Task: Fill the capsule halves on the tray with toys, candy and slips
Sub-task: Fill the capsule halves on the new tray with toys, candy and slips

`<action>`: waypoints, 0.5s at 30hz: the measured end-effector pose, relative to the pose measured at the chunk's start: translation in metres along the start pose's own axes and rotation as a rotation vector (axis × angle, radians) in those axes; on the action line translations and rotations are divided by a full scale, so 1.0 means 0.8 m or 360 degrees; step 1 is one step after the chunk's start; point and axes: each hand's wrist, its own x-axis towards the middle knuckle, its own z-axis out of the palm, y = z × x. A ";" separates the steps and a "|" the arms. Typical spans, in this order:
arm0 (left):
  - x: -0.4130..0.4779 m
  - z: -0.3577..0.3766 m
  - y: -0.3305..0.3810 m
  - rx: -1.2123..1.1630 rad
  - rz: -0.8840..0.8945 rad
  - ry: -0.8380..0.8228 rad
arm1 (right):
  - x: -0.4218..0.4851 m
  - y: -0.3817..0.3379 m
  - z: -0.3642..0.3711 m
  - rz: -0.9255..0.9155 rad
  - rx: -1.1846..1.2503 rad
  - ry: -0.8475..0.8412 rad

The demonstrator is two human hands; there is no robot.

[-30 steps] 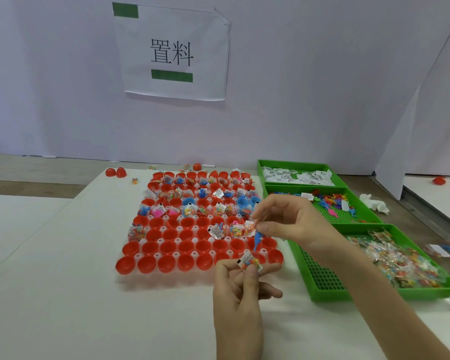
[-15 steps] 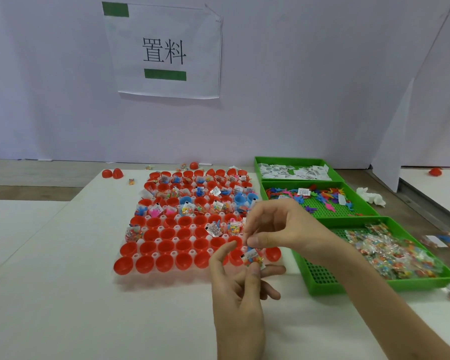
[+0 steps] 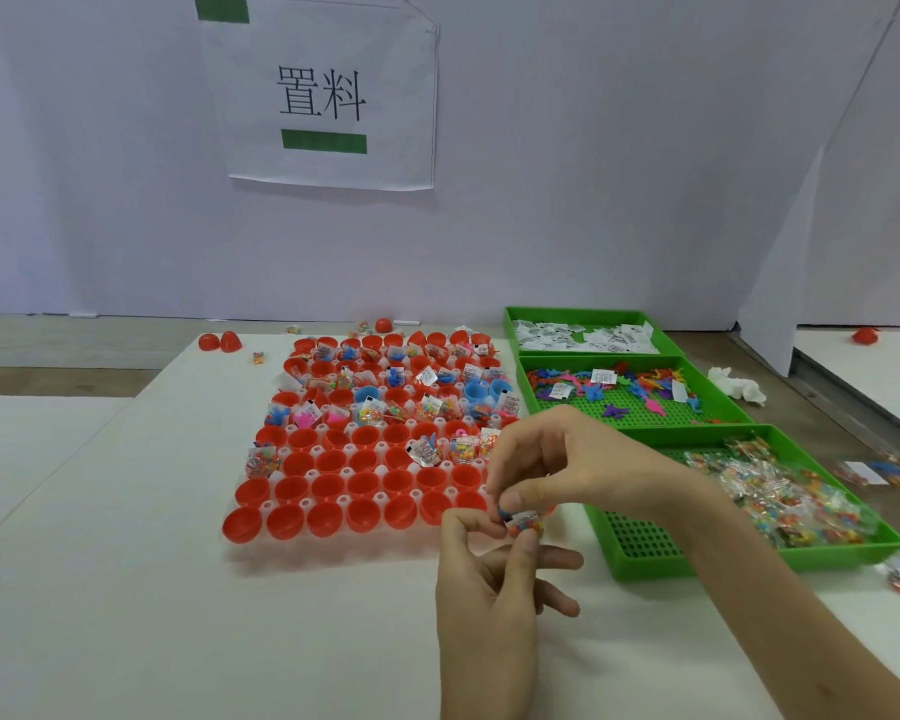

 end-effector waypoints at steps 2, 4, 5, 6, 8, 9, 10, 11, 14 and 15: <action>0.001 -0.001 0.000 -0.0020 0.0008 0.0022 | -0.001 -0.001 0.001 0.0018 -0.0024 -0.0008; 0.001 -0.001 0.000 -0.0027 0.0025 0.0034 | -0.003 -0.003 -0.001 0.0032 -0.0018 -0.0018; 0.000 -0.001 0.001 -0.0035 0.0037 0.0047 | -0.004 -0.004 -0.002 0.0035 0.0005 -0.0042; 0.000 0.000 0.002 -0.0049 0.0050 0.0068 | -0.005 -0.004 -0.002 0.0033 0.0026 -0.0072; 0.000 0.001 0.004 -0.0081 0.0069 0.0118 | -0.006 -0.004 -0.003 0.0013 0.0029 -0.0104; 0.000 0.001 0.004 -0.0095 0.0072 0.0144 | -0.005 -0.004 -0.002 -0.0001 0.0030 -0.0096; 0.001 0.001 0.004 -0.0102 0.0075 0.0172 | -0.004 -0.004 -0.001 -0.0014 0.0040 -0.0075; 0.001 0.001 0.004 -0.0101 0.0080 0.0204 | -0.003 -0.003 0.000 -0.0025 0.0058 -0.0051; 0.002 0.000 0.002 -0.0041 0.0113 0.0298 | 0.000 -0.003 0.003 -0.0073 0.0162 0.0020; 0.002 0.000 0.002 -0.0040 0.0138 0.0322 | 0.001 -0.003 0.004 -0.0097 0.0198 0.0039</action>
